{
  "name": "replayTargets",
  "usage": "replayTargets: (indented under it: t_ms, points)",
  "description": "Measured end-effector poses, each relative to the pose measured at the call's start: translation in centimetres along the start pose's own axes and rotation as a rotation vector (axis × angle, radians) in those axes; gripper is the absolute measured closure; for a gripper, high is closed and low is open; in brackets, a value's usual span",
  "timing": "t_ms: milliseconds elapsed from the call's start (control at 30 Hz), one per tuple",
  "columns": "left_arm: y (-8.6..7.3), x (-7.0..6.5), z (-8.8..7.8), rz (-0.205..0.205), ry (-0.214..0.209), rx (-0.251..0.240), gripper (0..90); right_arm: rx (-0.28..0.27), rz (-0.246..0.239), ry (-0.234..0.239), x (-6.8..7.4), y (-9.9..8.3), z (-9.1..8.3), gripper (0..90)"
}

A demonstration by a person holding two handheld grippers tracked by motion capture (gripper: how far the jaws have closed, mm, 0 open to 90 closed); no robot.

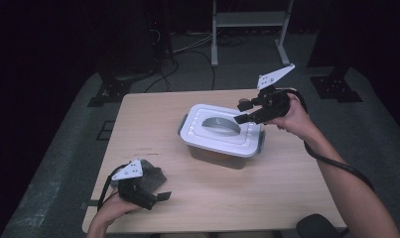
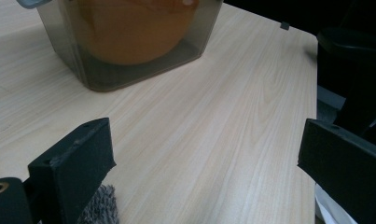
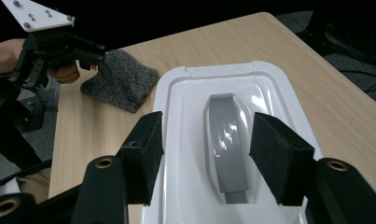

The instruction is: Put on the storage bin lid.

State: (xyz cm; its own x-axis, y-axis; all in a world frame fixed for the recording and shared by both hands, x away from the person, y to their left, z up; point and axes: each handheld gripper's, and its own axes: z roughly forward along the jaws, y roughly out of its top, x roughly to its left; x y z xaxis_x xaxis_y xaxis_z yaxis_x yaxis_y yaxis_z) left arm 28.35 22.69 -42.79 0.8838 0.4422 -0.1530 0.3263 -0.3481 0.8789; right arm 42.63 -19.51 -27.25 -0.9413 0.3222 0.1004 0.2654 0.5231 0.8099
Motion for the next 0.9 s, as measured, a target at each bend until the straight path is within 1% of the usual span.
replayTargets:
  t_ms: [200, 467, 900]
  points:
    - [0.0, 0.0, -0.1, 0.004, 0.002, -0.003, 2.7, 0.000, 0.011, -0.001, 0.1, -0.7, -0.6, 42.8]
    - [0.0, 0.0, -0.1, 0.003, 0.003, 0.000, 2.6, 0.007, 0.023, -0.014, 0.2, -2.0, -1.5, 42.7]
    - [-0.1, 0.0, 0.0, -0.001, 0.001, 0.003, 2.7, -0.007, 0.056, -0.031, 0.3, -4.5, -3.0, 42.5]
